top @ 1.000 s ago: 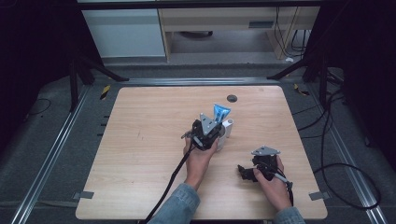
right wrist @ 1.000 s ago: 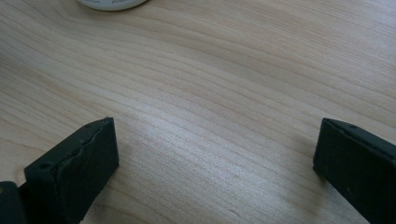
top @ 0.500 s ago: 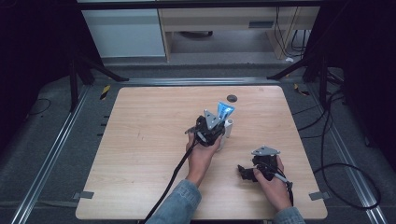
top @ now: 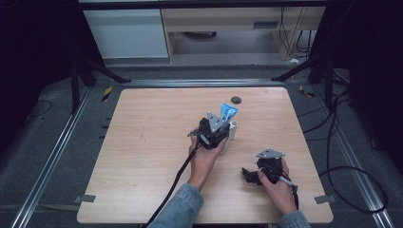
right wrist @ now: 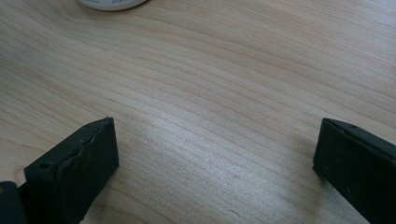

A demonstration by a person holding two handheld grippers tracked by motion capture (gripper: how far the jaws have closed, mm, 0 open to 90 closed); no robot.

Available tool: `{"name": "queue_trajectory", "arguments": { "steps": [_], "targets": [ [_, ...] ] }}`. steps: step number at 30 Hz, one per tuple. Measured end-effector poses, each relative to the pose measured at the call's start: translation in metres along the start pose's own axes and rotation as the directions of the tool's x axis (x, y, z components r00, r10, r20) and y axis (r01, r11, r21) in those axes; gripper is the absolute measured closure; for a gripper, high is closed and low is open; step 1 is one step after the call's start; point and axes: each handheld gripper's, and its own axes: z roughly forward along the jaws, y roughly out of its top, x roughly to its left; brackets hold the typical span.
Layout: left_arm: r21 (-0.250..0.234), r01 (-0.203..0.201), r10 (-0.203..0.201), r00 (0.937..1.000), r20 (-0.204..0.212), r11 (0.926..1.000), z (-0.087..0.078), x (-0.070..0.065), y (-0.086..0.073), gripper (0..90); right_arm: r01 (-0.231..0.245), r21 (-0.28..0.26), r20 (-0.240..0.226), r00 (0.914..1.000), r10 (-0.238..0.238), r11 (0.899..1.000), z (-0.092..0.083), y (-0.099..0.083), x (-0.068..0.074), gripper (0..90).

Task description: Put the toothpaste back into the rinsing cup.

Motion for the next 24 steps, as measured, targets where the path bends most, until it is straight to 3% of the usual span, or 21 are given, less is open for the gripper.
{"name": "queue_trajectory", "arguments": {
  "steps": [6, 13, 24],
  "targets": [
    [0.004, 0.005, -0.005, 1.0000, 0.002, 1.0000, -0.002, -0.001, -0.001, 45.4, 0.000, 0.000, 0.000, 1.0000, 0.000, 1.000, 0.000, 0.000, 0.000, 0.3],
    [0.021, 0.009, -0.009, 0.9993, 0.037, 0.9997, -0.004, -0.001, -0.001, 34.2, 0.003, -0.001, -0.001, 1.0000, -0.003, 1.000, 0.000, 0.000, 0.000, 0.3],
    [0.060, -0.025, 0.021, 0.9979, 0.062, 0.9979, -0.014, 0.001, 0.003, 16.8, 0.000, 0.000, 0.000, 1.0000, 0.000, 1.000, 0.000, 0.000, 0.000, 0.4]
  ]
}}
